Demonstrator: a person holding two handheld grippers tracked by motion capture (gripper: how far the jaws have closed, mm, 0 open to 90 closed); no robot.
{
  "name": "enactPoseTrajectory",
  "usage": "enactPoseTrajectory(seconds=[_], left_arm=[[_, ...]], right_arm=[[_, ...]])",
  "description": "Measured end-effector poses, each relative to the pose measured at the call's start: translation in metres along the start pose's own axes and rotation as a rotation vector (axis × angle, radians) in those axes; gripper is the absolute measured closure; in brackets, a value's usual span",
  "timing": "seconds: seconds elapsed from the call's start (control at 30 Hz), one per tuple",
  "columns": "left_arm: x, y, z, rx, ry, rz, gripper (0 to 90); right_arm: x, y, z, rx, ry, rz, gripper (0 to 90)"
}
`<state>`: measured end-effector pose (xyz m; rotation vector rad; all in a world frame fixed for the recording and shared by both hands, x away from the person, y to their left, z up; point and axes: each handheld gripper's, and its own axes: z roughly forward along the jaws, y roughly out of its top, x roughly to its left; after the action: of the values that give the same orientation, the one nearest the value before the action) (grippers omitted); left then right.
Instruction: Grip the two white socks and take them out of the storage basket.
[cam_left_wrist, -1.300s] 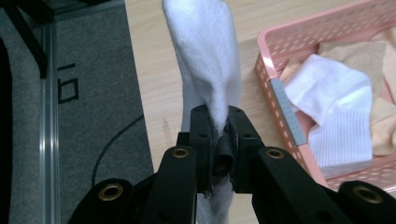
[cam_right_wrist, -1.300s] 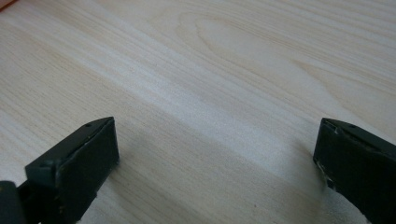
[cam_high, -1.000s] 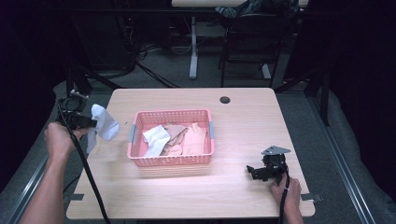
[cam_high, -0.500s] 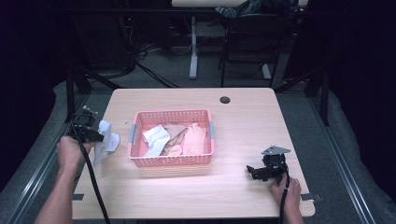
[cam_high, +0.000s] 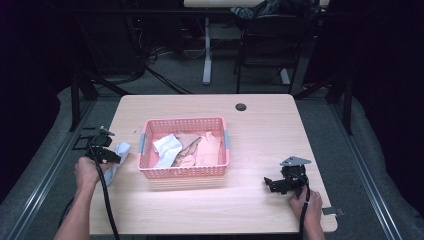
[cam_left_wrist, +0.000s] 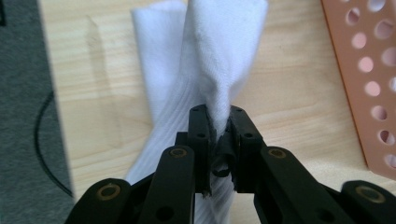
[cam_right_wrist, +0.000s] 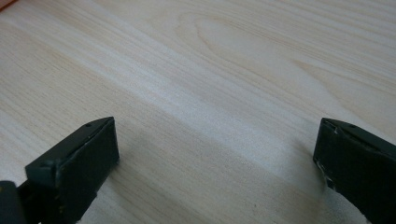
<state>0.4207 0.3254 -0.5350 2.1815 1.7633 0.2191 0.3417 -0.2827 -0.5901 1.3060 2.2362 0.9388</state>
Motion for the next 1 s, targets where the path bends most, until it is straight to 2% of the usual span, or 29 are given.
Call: enactPoseTrajectory(seconds=[0.1,0.17,0.3,0.37,0.4,0.47,0.53,0.6,0.67,0.7,0.73,0.8,0.93,1.0], left_arm=[[-0.001,-0.002,0.009,0.010,-0.004,-0.005,79.8],[-0.001,-0.003,0.010,0.005,-0.011,-0.016,79.9],[-0.002,-0.002,0.011,0.000,-0.008,-0.008,78.3],[-0.003,-0.001,0.009,0.001,-0.002,0.002,69.9],[-0.004,-0.001,0.007,-0.016,0.004,0.003,64.0],[-0.005,-0.002,0.001,-0.068,0.010,-0.005,47.7],[-0.004,0.000,-0.004,-0.065,0.004,-0.009,34.2],[-0.005,0.001,-0.014,-0.088,0.016,-0.006,25.2],[-0.008,0.004,-0.025,-0.116,0.010,0.001,18.3],[-0.010,0.006,-0.031,-0.123,0.008,0.008,10.1],[-0.013,0.008,-0.037,-0.131,0.010,0.017,10.1],[-0.020,0.014,-0.049,-0.148,0.015,0.041,0.9],[-0.035,0.026,-0.067,-0.190,-0.019,0.084,0.0],[-0.044,0.033,-0.072,-0.191,-0.018,0.116,0.0]], right_arm=[[0.000,0.000,0.000,-0.001,0.000,-0.001,0.0],[0.000,0.000,0.000,-0.001,0.000,-0.001,0.0],[0.000,0.000,0.000,-0.001,0.000,-0.001,0.0],[0.000,0.000,0.000,-0.001,-0.002,0.001,0.0],[0.000,0.000,0.000,-0.001,-0.003,0.001,0.0],[0.000,0.000,0.000,-0.002,-0.003,0.002,0.0],[0.000,0.000,0.000,-0.003,-0.004,0.000,0.0],[0.000,0.000,0.000,-0.002,-0.004,0.001,0.0],[0.000,0.000,0.000,-0.002,-0.004,0.002,0.0],[0.000,0.000,0.000,-0.003,-0.004,0.000,0.0],[0.000,0.000,0.000,-0.003,-0.004,0.000,0.0],[0.000,0.000,0.000,-0.002,-0.004,0.002,0.0],[0.000,0.000,0.000,-0.003,-0.004,0.000,0.0],[0.000,0.000,0.000,-0.002,-0.004,0.002,0.0]])
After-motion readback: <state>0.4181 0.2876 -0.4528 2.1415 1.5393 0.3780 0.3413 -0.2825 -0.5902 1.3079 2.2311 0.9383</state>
